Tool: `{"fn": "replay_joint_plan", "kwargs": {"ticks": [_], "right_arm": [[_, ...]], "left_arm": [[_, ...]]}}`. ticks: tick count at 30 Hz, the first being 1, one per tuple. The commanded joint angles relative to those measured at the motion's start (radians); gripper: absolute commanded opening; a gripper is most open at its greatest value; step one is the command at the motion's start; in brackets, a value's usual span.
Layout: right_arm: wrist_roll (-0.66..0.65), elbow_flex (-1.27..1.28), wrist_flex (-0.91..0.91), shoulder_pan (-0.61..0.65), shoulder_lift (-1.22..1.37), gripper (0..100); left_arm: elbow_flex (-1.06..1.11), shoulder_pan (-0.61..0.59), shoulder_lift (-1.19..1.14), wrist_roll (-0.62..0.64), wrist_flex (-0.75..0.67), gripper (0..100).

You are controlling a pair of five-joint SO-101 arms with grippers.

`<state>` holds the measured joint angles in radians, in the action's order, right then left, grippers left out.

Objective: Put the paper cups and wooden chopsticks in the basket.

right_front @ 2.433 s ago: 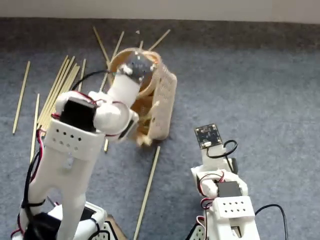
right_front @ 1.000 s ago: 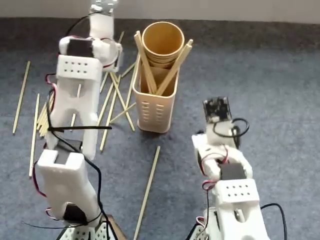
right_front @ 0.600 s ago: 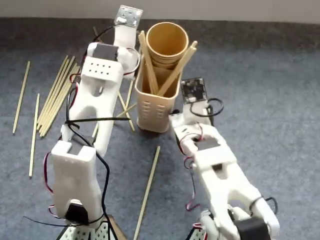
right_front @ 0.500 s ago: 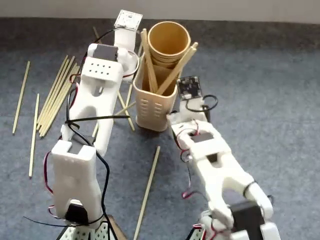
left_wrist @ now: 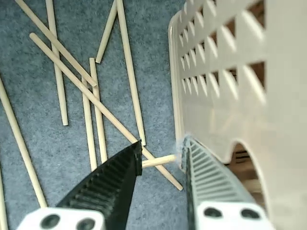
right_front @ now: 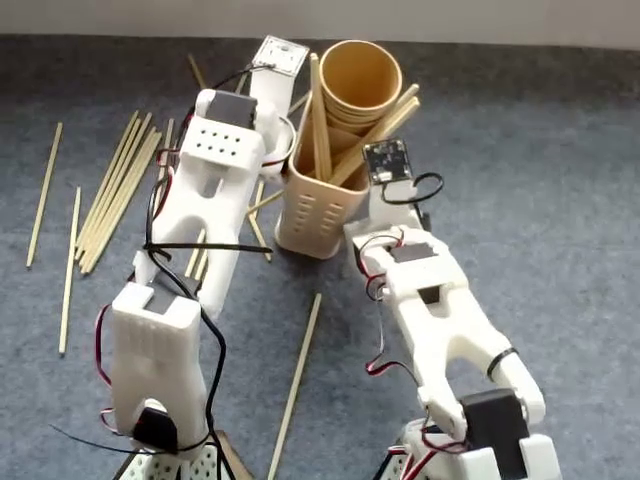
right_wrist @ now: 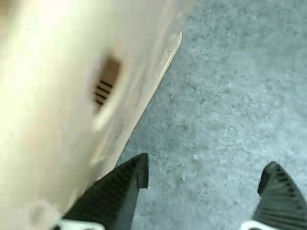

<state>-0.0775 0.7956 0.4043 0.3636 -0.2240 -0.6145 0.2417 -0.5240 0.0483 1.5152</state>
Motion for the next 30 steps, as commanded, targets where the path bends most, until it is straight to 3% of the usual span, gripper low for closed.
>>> {"fn": "replay_joint_plan", "kwargs": {"ticks": [1,12,21,26,30], "right_arm": [[-0.041,-0.076,0.073,0.002,-0.128,35.3],[-0.069,-0.073,0.320,-0.024,-0.389,27.6],[-0.071,-0.076,0.311,-0.021,-0.325,27.6],[-0.161,-0.206,0.527,-0.021,-0.328,27.6],[-0.189,-0.306,0.661,-0.062,-0.340,27.5]], "left_arm": [[-0.022,0.127,0.024,-0.002,0.083,17],[-0.036,0.226,0.165,0.046,0.163,17],[-0.036,0.136,0.183,0.058,0.190,17],[-0.036,0.177,0.185,0.060,0.207,17],[-0.038,0.275,0.185,0.072,0.206,17]]}}
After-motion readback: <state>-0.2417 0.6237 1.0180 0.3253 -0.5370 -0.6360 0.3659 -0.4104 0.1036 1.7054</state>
